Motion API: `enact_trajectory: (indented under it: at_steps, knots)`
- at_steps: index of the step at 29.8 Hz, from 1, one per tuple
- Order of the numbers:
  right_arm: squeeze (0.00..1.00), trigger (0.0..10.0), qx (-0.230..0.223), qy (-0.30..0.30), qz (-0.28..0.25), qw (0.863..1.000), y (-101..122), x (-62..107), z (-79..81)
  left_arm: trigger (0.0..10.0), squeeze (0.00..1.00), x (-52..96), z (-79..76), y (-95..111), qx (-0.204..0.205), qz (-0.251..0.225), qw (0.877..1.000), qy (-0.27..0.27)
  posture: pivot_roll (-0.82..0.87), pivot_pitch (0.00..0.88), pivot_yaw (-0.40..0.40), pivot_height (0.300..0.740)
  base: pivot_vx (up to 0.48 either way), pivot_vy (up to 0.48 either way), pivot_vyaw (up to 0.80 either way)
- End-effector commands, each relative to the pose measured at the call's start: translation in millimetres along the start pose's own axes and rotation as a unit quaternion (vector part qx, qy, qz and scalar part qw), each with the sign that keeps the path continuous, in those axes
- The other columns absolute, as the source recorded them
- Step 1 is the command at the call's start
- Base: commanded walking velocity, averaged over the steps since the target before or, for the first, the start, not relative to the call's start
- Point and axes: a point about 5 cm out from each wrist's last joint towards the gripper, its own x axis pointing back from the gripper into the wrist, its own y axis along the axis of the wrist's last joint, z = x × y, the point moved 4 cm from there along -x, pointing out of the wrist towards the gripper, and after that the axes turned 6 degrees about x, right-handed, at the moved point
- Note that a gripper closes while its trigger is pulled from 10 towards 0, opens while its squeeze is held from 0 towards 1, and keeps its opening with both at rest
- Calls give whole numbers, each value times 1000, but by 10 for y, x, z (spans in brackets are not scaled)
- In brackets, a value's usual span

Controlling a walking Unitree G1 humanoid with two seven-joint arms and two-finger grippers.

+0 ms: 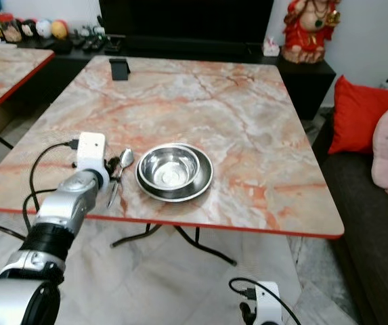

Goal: Setting the table

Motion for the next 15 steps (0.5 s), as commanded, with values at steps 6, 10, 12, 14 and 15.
enact_trajectory:
  at_steps: [6, 10, 12, 14, 15]
  knots:
    - [0, 10000, 0, -2, 4, 1000, -8, 2, -26, 10000, 0, 148, 218, -236, -38, 34, 999, 14, 28, 0, -63, 740, 0, 0, 0]
    - [0, 10000, 1, -2, 4, 1000, -8, 2, -29, 10000, 0, 197, 233, -351, -23, 58, 998, -9, 32, 0, -65, 740, 0, 0, 0]
    - [0, 10000, 1, -2, 4, 1000, -6, 1, -27, 10000, 0, 211, 181, -402, -20, 74, 996, -34, 30, 0, -63, 740, 0, 0, 0]
    - [0, 10000, 0, -1, 4, 1000, -5, 1, -25, 10000, 0, 212, 146, -427, -24, 80, 995, -47, 30, 0, -63, 740, 0, 0, 0]
    - [0, 10000, 0, -1, 4, 1000, -5, 1, -25, 10000, 0, 215, 131, -438, -26, 84, 995, -52, 30, 0, -63, 740, 0, 0, 0]
